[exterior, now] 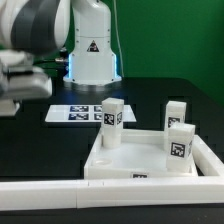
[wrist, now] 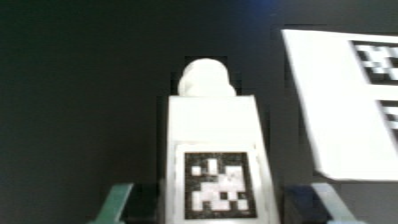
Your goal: Assemble square table
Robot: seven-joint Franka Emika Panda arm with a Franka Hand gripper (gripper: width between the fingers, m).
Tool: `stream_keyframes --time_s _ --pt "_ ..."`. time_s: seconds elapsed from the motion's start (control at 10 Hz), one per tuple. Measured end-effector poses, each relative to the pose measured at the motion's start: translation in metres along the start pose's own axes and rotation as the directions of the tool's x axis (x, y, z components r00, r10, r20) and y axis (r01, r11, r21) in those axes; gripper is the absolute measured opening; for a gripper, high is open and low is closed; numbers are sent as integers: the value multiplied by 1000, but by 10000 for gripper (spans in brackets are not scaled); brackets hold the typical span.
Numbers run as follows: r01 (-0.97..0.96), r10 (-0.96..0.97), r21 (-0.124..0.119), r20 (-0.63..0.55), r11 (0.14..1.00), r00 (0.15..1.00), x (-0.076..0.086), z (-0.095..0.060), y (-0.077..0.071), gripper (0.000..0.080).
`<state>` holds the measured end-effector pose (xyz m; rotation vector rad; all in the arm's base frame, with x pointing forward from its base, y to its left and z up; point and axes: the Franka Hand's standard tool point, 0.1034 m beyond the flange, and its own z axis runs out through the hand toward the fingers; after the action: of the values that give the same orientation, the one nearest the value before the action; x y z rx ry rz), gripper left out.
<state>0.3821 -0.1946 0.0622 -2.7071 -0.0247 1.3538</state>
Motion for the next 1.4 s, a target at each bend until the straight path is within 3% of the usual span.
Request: stream_keyframes --time_s 0.1,0.3,0.6,0.8,0.9,1.0,1.4 --pt "6 -6 11 -4 1000 1000 -14 -14 -7 290" --pt "-11 11 6 -115 1000 993 -10 -14 2 290" --pt "-10 7 -10 -291 1000 957 -7 -24 -1 290" --pt "-6 -11 -39 -414 999 910 -7 -73 -32 290" --pt "-5 -29 -67 -499 998 866 -6 -103 -45 290" --pt "0 -54 -95 -562 996 826 -6 -121 -53 290" --pt "-13 -70 -106 -746 994 662 0 -119 -48 290"
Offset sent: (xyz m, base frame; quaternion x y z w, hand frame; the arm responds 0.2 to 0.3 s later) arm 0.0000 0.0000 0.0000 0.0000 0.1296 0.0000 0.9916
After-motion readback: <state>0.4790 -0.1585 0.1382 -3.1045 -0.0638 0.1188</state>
